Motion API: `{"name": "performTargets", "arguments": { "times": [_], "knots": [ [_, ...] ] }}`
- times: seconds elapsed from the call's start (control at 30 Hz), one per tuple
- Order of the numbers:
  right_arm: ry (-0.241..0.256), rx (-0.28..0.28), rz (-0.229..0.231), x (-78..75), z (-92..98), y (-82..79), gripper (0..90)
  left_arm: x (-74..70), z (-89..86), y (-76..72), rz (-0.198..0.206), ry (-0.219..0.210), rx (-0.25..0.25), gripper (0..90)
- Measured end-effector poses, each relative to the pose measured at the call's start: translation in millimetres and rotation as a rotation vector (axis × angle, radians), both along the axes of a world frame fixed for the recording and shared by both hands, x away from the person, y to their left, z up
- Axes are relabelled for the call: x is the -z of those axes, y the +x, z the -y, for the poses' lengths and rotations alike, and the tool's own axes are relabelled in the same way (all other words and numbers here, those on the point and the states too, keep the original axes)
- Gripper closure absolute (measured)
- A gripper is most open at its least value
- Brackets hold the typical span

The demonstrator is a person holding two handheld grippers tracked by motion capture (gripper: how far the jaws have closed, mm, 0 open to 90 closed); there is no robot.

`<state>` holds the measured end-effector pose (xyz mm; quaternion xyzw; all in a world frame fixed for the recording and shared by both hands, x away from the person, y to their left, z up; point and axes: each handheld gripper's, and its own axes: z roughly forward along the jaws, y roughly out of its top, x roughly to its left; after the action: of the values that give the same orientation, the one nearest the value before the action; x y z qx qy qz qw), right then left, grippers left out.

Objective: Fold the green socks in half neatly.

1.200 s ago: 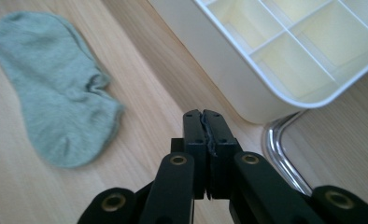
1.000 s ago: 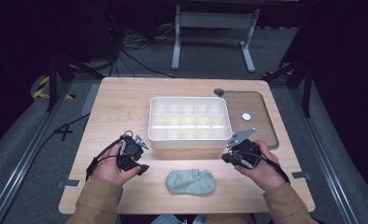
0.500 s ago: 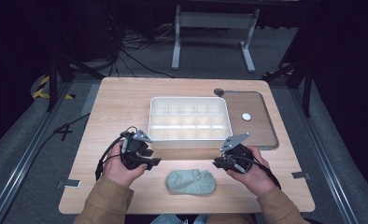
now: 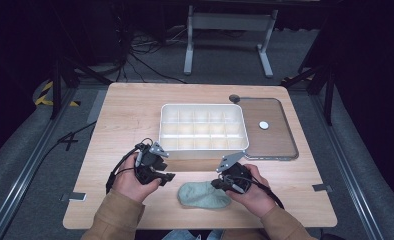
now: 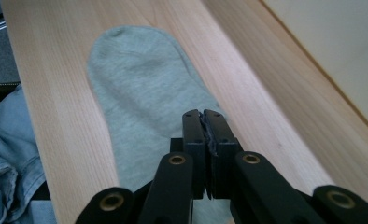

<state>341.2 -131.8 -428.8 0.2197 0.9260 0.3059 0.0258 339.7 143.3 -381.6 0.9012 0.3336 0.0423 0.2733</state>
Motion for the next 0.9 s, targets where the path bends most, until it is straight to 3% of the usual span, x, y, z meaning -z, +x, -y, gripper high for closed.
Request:
{"name": "performTargets", "arguments": {
  "times": [0.17, 0.27, 0.4, 0.73, 0.9],
  "knots": [
    [-0.045, -0.036, -0.023, 11.4, -12.0, -1.9, 89.7, 6.3, 1.9, 1.6, 0.001, 0.017, -0.001, 54.7],
    [-0.067, -0.04, -0.023, 17.1, -15.6, -0.8, 89.8, 17.0, 6.5, 4.4, -0.007, 0.017, 0.008, 55.5],
    [-0.094, -0.028, -0.013, 23.2, -17.3, 0.6, 89.8, 41.7, 15.5, 7.9, -0.068, 0.062, 0.016, 55.9],
    [-0.087, -0.013, -0.015, 24.0, -13.0, 7.5, 90.0, 56.8, 22.5, 9.8, -0.087, 0.087, 0.041, 62.6],
    [-0.097, -0.021, 0.013, 24.3, -13.2, 5.9, 90.0, 62.9, 25.7, 10.7, -0.11, 0.089, 0.059, 66.9]
  ]
}}
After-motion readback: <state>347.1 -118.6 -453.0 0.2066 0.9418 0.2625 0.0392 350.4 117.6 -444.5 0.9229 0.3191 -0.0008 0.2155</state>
